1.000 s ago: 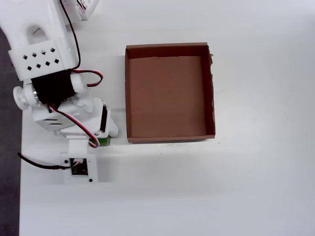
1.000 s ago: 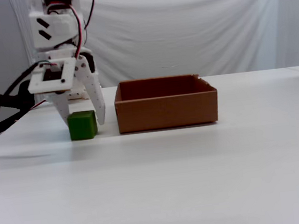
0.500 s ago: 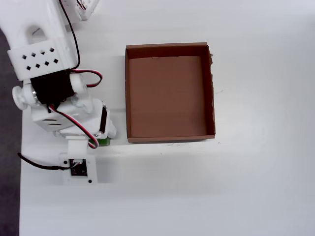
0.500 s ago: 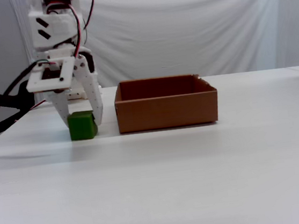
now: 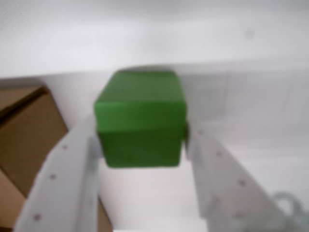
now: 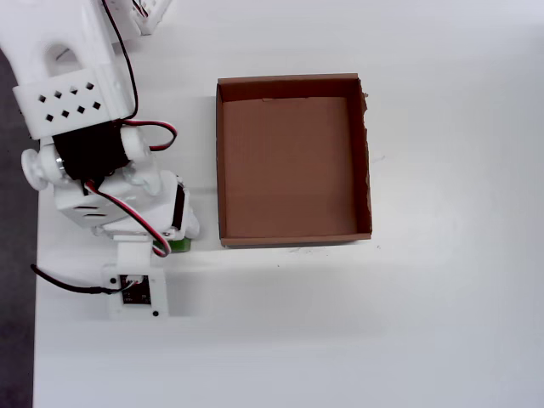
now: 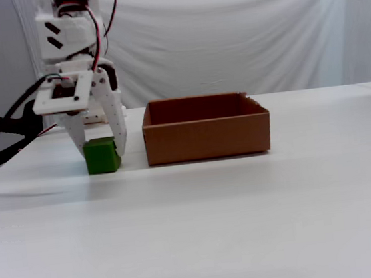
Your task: Grasp a green cube and put it in a box.
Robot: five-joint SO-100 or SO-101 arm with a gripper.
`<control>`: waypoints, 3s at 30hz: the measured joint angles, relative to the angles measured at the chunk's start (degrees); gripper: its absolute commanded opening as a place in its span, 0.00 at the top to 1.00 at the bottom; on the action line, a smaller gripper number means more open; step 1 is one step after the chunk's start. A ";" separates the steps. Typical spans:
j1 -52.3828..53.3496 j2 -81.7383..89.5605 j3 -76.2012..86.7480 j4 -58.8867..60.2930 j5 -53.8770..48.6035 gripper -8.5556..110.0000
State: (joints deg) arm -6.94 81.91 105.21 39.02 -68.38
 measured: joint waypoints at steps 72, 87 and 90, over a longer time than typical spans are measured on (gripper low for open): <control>-32.87 -5.80 -19.60 26.10 17.93 0.81; -32.87 -15.38 -25.22 25.31 17.93 0.81; -32.87 -16.79 -26.28 25.14 17.93 0.81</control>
State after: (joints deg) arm -39.81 65.13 78.93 64.16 -50.45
